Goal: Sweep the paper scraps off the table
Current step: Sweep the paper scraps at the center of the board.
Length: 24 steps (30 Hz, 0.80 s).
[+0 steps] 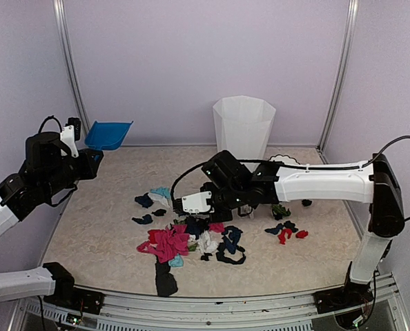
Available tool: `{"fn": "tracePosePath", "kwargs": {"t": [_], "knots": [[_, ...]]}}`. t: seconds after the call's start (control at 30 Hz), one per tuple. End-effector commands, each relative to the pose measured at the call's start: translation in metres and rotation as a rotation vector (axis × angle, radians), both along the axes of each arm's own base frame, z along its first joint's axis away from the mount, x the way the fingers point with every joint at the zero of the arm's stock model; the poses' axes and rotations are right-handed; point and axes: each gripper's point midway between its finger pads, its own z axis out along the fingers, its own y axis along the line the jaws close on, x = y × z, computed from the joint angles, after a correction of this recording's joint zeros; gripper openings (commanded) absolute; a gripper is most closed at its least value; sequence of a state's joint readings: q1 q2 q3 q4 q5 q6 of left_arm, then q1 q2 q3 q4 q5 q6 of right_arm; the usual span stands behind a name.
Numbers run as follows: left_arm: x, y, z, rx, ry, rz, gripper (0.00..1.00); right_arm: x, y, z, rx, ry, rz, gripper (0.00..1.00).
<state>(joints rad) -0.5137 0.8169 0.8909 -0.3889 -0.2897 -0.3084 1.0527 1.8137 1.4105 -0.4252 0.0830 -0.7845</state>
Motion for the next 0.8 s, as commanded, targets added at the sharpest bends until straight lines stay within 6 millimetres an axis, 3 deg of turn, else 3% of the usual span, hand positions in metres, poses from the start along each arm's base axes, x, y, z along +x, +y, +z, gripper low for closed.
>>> {"fn": "tracePosePath", "kwargs": {"t": [0.0,0.13,0.4,0.57,0.6,0.77], "knots": [[0.002,0.003,0.007,-0.016,-0.027,-0.007,0.00,0.022,-0.004,0.069,0.107,-0.193,-0.079,0.00],[0.005,0.010,0.007,-0.027,-0.026,0.008,0.00,0.035,0.023,0.092,0.200,-0.303,-0.026,0.00],[0.012,0.024,0.003,-0.042,-0.018,0.044,0.00,0.050,0.109,0.085,0.264,-0.490,0.262,0.00],[0.012,0.026,0.003,-0.040,-0.018,0.053,0.00,0.063,0.150,0.059,0.256,-0.551,0.410,0.00],[0.012,0.026,0.003,-0.041,-0.018,0.056,0.00,0.066,0.158,0.046,0.249,-0.549,0.433,0.00],[0.013,0.028,0.002,-0.039,-0.017,0.061,0.00,0.085,0.181,0.019,0.244,-0.588,0.502,0.00]]}}
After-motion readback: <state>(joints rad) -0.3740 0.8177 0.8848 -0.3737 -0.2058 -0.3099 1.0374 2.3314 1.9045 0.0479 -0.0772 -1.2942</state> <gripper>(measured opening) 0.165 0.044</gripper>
